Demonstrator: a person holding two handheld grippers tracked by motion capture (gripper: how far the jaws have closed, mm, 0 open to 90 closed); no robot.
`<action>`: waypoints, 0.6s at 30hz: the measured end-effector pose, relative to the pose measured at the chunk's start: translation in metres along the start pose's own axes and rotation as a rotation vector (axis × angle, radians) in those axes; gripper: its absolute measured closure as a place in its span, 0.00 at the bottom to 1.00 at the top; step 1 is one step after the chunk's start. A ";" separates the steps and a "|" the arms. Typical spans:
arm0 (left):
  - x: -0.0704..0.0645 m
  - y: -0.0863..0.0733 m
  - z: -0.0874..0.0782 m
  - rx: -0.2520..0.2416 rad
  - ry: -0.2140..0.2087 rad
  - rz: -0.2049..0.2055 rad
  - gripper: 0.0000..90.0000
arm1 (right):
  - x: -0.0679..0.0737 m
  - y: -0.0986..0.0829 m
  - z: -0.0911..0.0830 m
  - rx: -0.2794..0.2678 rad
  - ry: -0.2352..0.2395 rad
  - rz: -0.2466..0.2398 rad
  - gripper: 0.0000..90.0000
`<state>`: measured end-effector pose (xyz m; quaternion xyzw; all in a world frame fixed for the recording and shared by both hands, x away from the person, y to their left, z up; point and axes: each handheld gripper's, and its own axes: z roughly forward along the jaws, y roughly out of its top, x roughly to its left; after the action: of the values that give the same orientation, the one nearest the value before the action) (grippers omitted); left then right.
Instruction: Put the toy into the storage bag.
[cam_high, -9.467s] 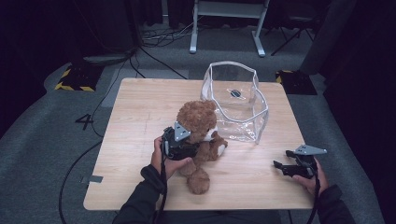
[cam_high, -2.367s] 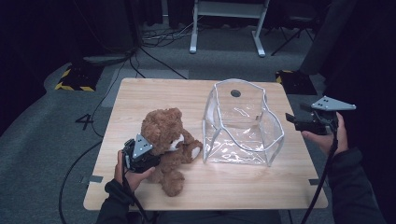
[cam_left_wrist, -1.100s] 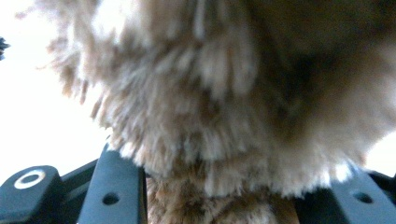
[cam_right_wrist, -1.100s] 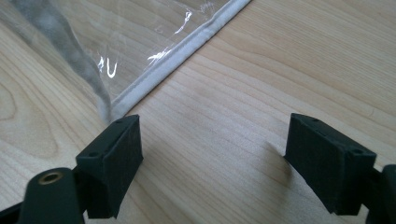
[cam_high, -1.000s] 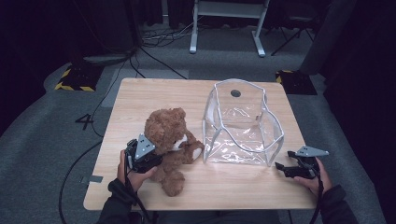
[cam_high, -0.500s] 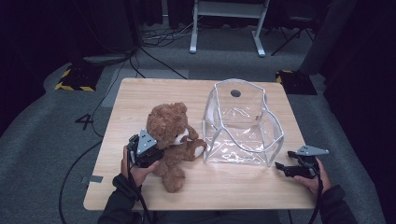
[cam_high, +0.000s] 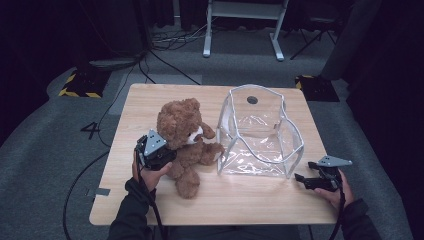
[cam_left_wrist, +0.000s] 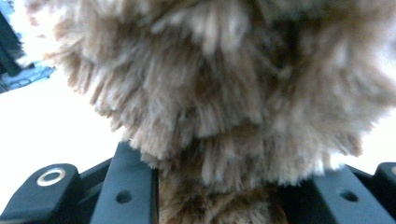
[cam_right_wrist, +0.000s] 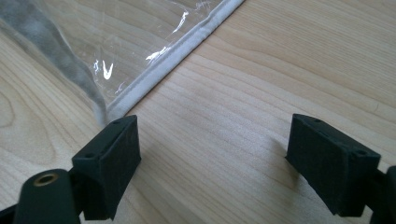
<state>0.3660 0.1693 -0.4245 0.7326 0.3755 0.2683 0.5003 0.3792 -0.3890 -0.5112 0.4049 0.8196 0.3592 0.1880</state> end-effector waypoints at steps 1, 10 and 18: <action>0.000 0.004 -0.001 -0.012 0.007 0.002 0.69 | 0.000 0.000 0.000 0.001 -0.001 -0.001 0.19; 0.006 0.027 0.002 -0.075 0.038 -0.006 0.69 | 0.000 0.000 0.000 0.001 -0.003 0.004 0.19; 0.015 0.056 0.002 -0.139 0.053 -0.009 0.69 | 0.000 0.000 -0.001 0.002 -0.003 0.004 0.19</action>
<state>0.3924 0.1684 -0.3728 0.6868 0.3726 0.3108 0.5412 0.3786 -0.3893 -0.5112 0.4071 0.8188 0.3581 0.1884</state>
